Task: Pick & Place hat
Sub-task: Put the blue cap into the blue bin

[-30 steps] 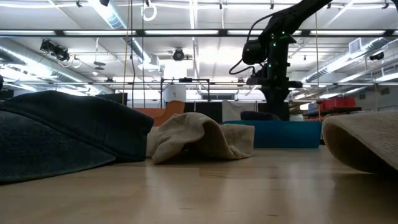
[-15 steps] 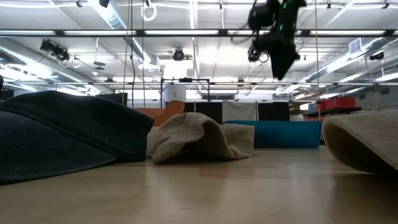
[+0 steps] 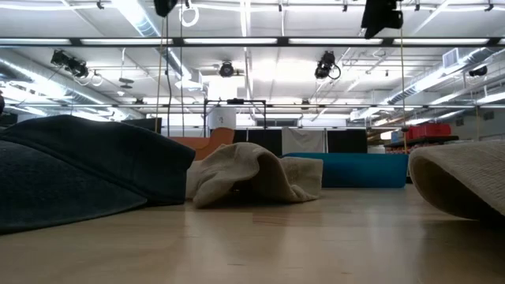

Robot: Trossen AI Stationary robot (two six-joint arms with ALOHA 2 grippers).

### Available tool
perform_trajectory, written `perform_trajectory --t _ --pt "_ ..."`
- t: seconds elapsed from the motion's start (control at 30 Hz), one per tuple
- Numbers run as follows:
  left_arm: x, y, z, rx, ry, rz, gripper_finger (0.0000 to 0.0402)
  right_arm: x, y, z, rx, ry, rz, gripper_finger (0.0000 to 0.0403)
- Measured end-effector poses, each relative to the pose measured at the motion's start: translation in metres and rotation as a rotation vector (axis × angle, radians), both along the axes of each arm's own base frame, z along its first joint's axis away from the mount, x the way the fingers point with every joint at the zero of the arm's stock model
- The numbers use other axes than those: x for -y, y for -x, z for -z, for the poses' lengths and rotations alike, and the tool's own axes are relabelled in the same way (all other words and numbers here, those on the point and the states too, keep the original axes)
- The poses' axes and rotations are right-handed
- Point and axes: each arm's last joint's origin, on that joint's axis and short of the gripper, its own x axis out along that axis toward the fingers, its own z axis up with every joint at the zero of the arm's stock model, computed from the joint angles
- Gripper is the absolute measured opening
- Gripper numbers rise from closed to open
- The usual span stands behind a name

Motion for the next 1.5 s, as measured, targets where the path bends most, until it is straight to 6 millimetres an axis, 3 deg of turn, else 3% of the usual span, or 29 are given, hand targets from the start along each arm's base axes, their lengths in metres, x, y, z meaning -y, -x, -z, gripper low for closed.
perform_trajectory --t 0.27,0.6,1.0,1.5 --pt "0.017 -0.026 0.018 -0.441 0.103 0.172 0.0193 -0.004 -0.003 0.001 -0.005 0.005 -0.035 0.0167" --pt "0.063 -0.043 0.052 -0.765 0.22 0.323 0.0192 -0.003 -0.006 0.003 -0.017 0.004 -0.044 0.0167" --pt "0.115 -0.07 0.116 -1.051 0.26 0.359 0.0192 -0.003 -0.006 0.003 -0.022 0.035 -0.098 0.0167" --pt "0.127 -0.088 0.167 -1.193 0.189 0.301 0.0192 -0.003 -0.006 0.003 -0.027 0.067 -0.155 0.0167"
